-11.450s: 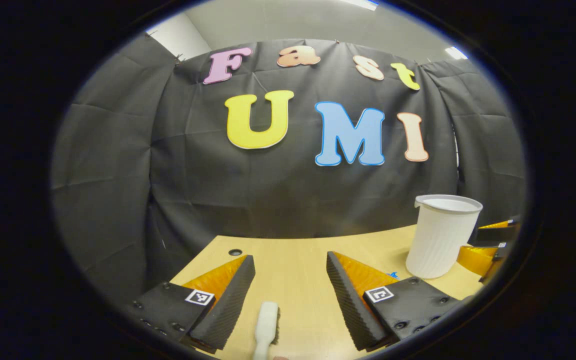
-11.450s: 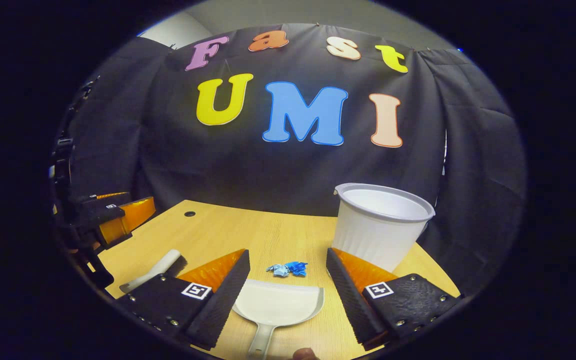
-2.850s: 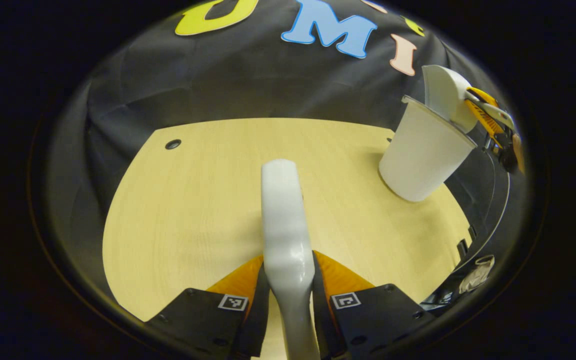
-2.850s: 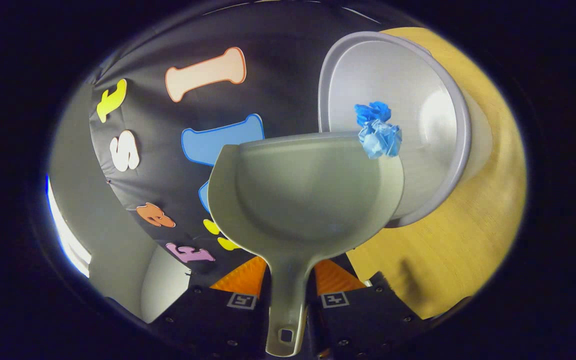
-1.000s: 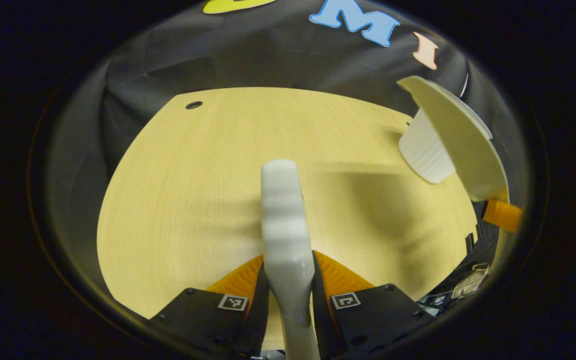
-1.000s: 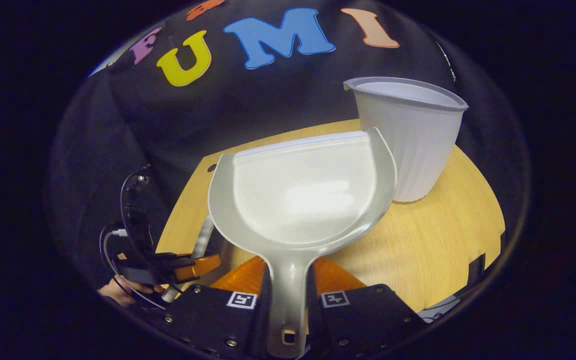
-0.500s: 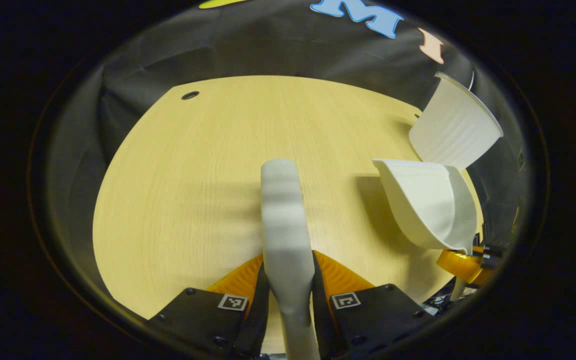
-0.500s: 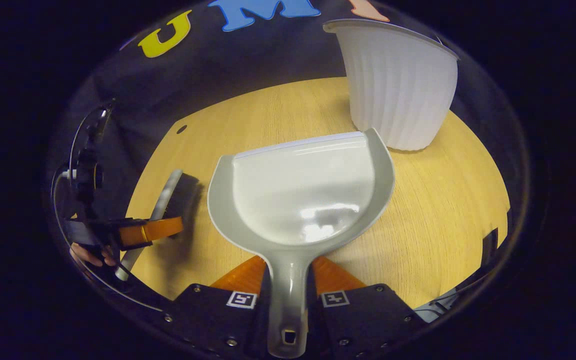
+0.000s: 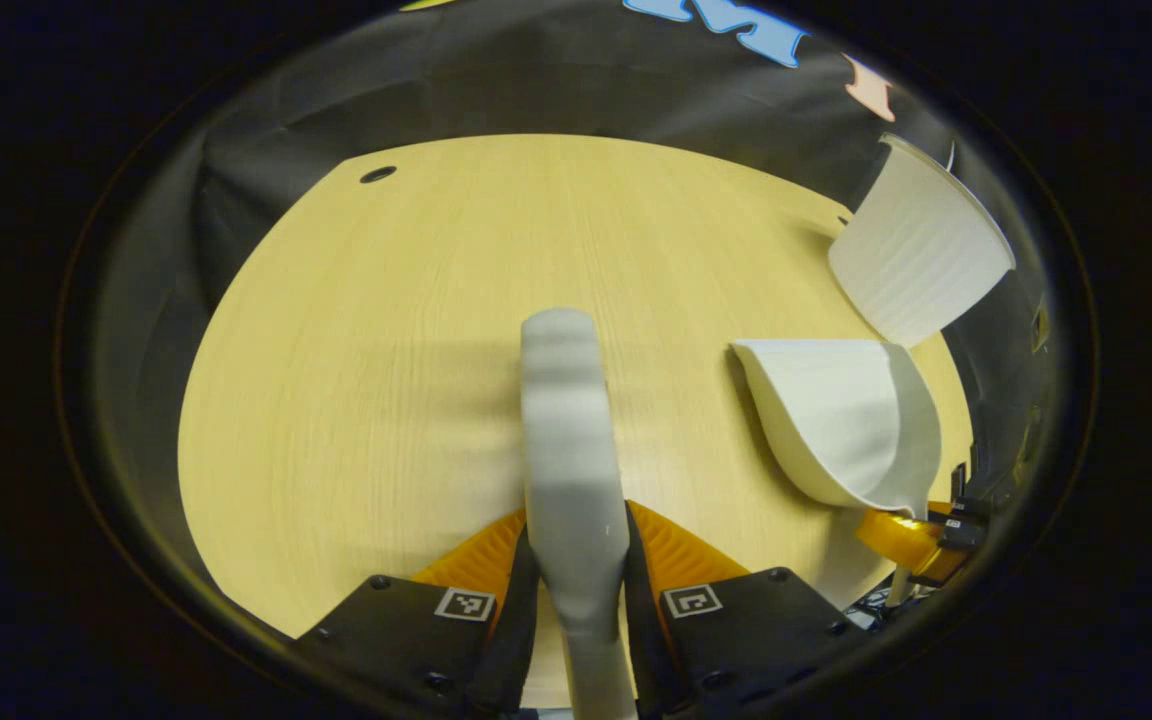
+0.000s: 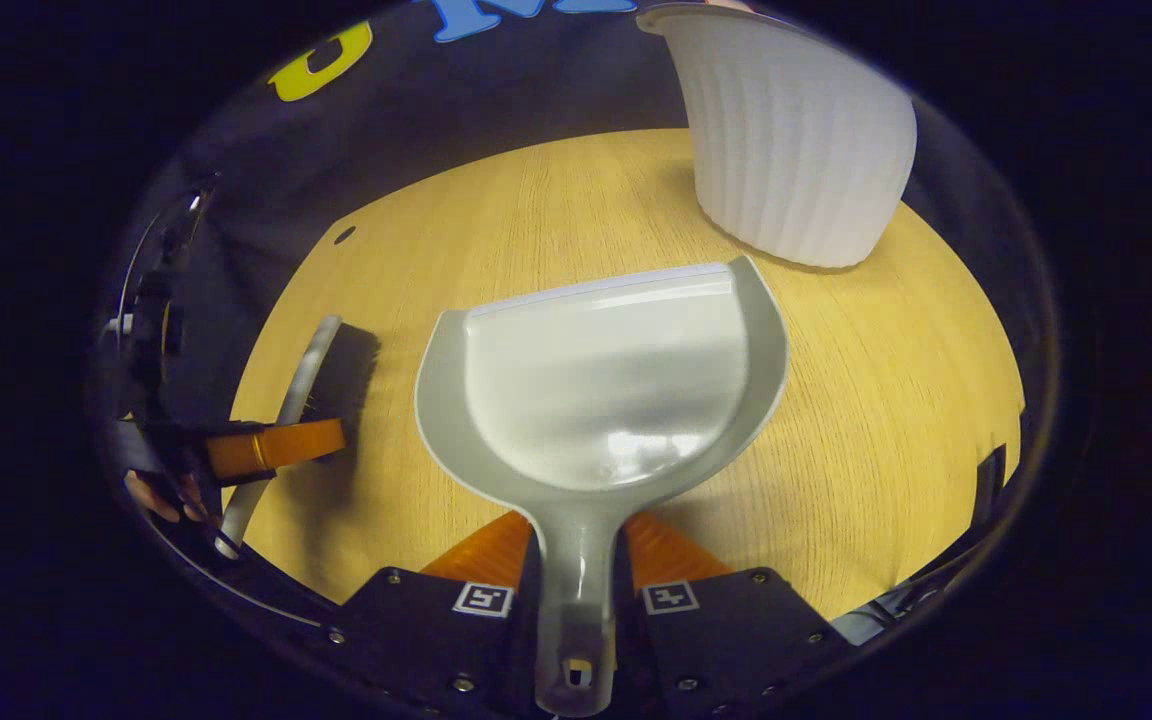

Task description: Pick up the small broom and dustpan from the desktop, sweep the trash into the dustpan with the broom, and then empty the trash into the garbage bin.

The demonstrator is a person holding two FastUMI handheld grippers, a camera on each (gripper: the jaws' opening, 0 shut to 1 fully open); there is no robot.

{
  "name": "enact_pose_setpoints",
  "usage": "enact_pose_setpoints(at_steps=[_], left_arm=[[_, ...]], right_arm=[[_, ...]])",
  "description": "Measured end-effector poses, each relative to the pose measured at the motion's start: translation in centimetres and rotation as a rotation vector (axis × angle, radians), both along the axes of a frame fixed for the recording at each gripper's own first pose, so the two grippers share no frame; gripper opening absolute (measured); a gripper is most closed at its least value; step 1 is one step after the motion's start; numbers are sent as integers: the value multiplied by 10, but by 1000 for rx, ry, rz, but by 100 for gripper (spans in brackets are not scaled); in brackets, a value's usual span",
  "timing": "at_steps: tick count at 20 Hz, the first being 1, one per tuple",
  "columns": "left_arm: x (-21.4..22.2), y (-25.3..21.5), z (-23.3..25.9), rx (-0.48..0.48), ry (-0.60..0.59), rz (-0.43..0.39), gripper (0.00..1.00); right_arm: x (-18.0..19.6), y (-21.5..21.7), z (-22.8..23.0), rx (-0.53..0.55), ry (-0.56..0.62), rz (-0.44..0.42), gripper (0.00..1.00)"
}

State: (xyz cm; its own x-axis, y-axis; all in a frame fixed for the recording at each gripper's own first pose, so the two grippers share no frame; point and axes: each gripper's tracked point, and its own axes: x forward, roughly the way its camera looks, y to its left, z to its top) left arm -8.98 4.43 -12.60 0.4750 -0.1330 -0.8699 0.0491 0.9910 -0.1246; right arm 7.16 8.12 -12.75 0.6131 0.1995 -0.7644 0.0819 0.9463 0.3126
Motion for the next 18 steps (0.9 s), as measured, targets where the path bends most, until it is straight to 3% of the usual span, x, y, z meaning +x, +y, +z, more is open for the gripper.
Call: enact_pose_setpoints(at_steps=[9,10,11,12,16,18], left_arm=[[2,11,1,60,-20,1,55],[3,11,1,64,-23,1,51],[3,11,1,62,-25,1,58],[2,9,2,59,-27,2,58],[4,6,3,58,-53,10,78],[7,6,5,67,-82,16,87]], right_arm=[[0,-1,-2,24,24,9,34],[1,-1,-1,23,19,13,35],[1,-1,0,20,14,17,36],[2,-1,-1,19,12,24,36],[0,-4,4,18,-1,34,41],[-3,-10,14,6,-17,42,61]])
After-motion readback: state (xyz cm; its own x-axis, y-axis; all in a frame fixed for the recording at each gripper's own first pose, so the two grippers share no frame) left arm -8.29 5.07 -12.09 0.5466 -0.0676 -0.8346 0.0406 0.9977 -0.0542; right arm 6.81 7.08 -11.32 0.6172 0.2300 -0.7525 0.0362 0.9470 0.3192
